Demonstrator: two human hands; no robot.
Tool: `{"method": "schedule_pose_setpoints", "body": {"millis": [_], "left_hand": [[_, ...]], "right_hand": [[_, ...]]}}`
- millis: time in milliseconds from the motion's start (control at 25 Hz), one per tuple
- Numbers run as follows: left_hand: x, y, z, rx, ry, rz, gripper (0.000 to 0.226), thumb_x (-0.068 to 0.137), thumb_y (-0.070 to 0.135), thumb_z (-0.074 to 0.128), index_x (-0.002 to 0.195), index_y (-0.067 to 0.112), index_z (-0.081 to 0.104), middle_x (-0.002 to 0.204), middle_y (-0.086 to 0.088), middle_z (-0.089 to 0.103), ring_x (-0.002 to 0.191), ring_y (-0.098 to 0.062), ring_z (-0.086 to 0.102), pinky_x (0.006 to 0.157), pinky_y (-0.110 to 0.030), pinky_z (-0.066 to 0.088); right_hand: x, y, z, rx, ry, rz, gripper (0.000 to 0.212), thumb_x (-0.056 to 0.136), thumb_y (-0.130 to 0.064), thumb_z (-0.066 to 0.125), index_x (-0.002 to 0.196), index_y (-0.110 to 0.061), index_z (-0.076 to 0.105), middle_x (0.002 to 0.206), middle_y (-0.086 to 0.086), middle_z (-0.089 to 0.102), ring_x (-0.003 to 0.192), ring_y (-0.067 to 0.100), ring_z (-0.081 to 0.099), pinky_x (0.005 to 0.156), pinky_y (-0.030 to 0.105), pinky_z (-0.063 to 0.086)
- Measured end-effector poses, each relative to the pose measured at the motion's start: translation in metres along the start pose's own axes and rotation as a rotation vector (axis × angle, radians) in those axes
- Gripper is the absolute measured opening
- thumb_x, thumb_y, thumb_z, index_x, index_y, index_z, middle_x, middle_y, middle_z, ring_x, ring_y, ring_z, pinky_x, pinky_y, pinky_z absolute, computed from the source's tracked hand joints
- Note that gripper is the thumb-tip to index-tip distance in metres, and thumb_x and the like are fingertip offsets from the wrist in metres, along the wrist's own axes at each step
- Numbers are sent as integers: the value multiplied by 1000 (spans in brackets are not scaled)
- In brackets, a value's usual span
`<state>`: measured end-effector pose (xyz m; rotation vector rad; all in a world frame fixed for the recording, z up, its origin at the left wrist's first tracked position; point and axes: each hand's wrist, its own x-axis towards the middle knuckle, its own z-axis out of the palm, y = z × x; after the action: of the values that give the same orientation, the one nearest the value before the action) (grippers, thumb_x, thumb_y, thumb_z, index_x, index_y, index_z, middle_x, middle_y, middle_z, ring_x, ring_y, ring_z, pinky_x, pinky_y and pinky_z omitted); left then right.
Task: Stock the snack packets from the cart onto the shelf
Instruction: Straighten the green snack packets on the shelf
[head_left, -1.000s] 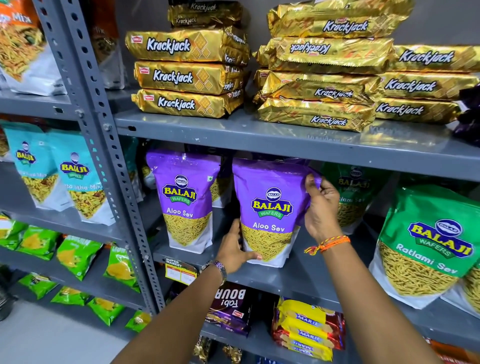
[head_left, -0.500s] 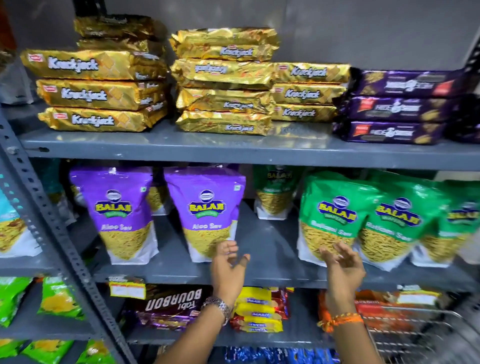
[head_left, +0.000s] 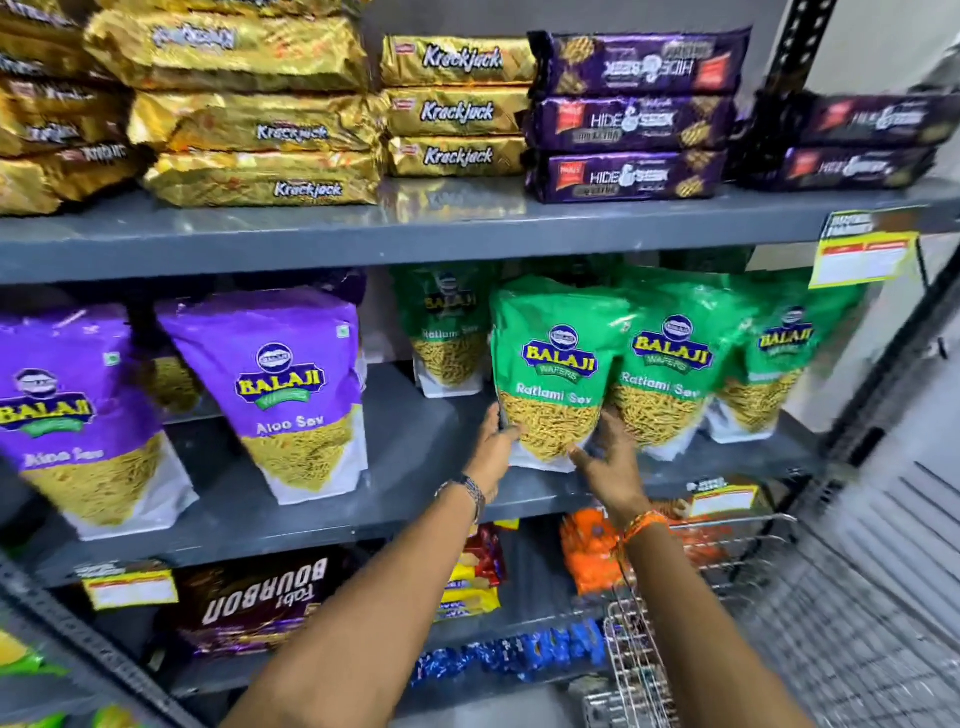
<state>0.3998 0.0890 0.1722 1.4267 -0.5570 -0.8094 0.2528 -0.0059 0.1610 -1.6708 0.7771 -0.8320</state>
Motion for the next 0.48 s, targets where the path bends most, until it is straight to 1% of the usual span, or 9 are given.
{"method": "schedule_pose_setpoints", "body": {"millis": [40, 80, 120, 160, 200, 280, 360, 480], "left_hand": [[4, -9, -2, -25, 4, -7, 82, 73, 24, 64, 148, 9, 34, 150, -7, 48, 135, -23, 48, 116, -42, 37], [10, -20, -6, -49, 11, -1, 87, 69, 28, 66, 148, 10, 34, 149, -7, 49, 136, -23, 47, 117, -45, 35], [6, -22, -10, -43, 18, 6, 86, 70, 29, 67, 148, 11, 35, 149, -6, 49, 136, -22, 48, 118, -46, 34], [-8, -12, -12, -37, 47, 12, 79, 75, 25, 65, 147, 12, 36, 148, -6, 50, 135, -22, 49, 117, -45, 35], [-20, -2, -15, -26, 73, 19, 68, 83, 17, 61, 147, 12, 37, 146, -7, 52, 133, -22, 50, 116, -43, 36], [-33, 6, -24, -10, 99, 38, 55, 92, 4, 51, 145, 11, 39, 141, -7, 55, 128, -21, 53, 112, -38, 40], [-38, 5, -36, -11, 122, 52, 52, 93, 2, 50, 144, 11, 40, 140, -8, 57, 128, -22, 54, 111, -39, 41], [-41, 2, -50, -41, 143, 57, 46, 91, 4, 53, 136, 14, 47, 133, -5, 61, 128, -25, 55, 113, -45, 40]], "right_hand": [[3, 0, 3, -17, -11, -6, 67, 91, 2, 65, 150, -5, 33, 147, -3, 37, 135, 15, 37, 118, 42, 34], [5, 0, 6, -26, -11, -14, 64, 92, 3, 64, 148, -3, 35, 147, -1, 40, 135, 18, 40, 118, 44, 35], [6, -1, 10, -37, -8, -27, 59, 92, 5, 63, 146, -2, 39, 148, 5, 46, 134, 23, 45, 116, 47, 38], [7, -2, 14, -34, -20, -39, 55, 92, 7, 62, 143, -1, 43, 144, 12, 52, 132, 27, 51, 114, 48, 41], [6, -5, 19, -19, -42, -39, 53, 91, 9, 61, 141, 0, 45, 140, 16, 57, 127, 28, 55, 112, 46, 44], [6, -11, 29, -3, -84, -33, 50, 91, 12, 59, 137, 0, 47, 132, 16, 62, 123, 28, 59, 108, 40, 46], [5, -13, 42, 23, -111, -28, 48, 90, 13, 59, 135, -1, 49, 125, 11, 64, 124, 30, 59, 108, 41, 47], [5, -15, 54, 48, -152, -21, 47, 90, 14, 59, 134, 0, 49, 123, 9, 64, 126, 31, 58, 111, 46, 45]]}}
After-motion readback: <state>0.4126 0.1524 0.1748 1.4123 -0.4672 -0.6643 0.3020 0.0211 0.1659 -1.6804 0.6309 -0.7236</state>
